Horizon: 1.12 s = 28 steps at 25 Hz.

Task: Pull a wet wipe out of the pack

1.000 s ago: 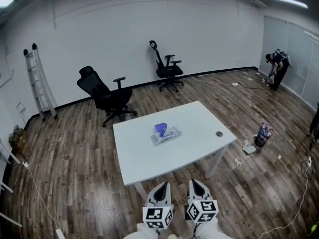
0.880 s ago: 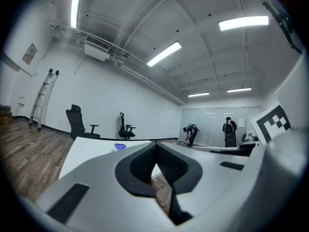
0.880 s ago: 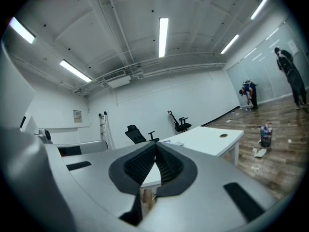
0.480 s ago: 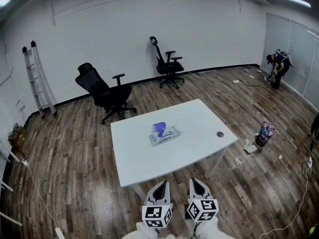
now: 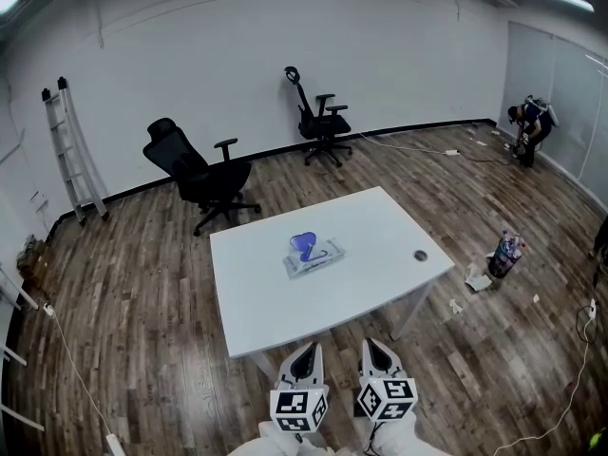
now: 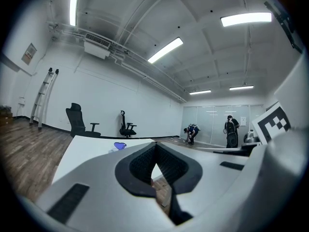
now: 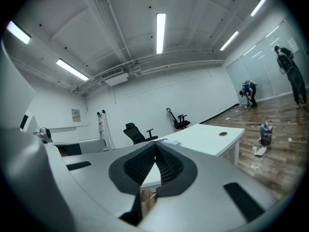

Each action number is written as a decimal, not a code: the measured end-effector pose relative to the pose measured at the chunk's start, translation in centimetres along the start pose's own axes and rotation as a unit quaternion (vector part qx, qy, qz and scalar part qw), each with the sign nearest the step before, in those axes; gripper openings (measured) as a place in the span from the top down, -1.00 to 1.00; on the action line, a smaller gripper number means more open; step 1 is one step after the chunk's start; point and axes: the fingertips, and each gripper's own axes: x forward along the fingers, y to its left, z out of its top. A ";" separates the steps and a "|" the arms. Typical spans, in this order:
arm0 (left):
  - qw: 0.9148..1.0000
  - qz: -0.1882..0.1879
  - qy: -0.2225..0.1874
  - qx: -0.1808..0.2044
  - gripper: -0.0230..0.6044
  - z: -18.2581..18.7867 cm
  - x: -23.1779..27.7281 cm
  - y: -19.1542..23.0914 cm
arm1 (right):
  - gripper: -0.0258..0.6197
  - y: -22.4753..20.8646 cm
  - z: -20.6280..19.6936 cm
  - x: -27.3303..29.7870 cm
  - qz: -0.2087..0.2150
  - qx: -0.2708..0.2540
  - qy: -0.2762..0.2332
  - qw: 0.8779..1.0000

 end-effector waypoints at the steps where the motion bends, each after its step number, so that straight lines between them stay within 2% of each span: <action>1: 1.000 0.001 0.001 0.000 0.93 -0.1 0.0 0.1 | 0.89 0.0 -0.2 0.0 0.000 0.000 0.001 1.000; 18: 1.000 0.000 -0.017 0.002 0.93 0.3 3.2 1.9 | 0.89 -0.5 0.5 3.6 0.002 -0.009 -0.006 1.000; 28: 1.000 0.004 -0.011 0.005 0.93 0.4 6.4 3.3 | 0.89 -1.4 1.3 7.2 0.000 -0.010 -0.004 1.000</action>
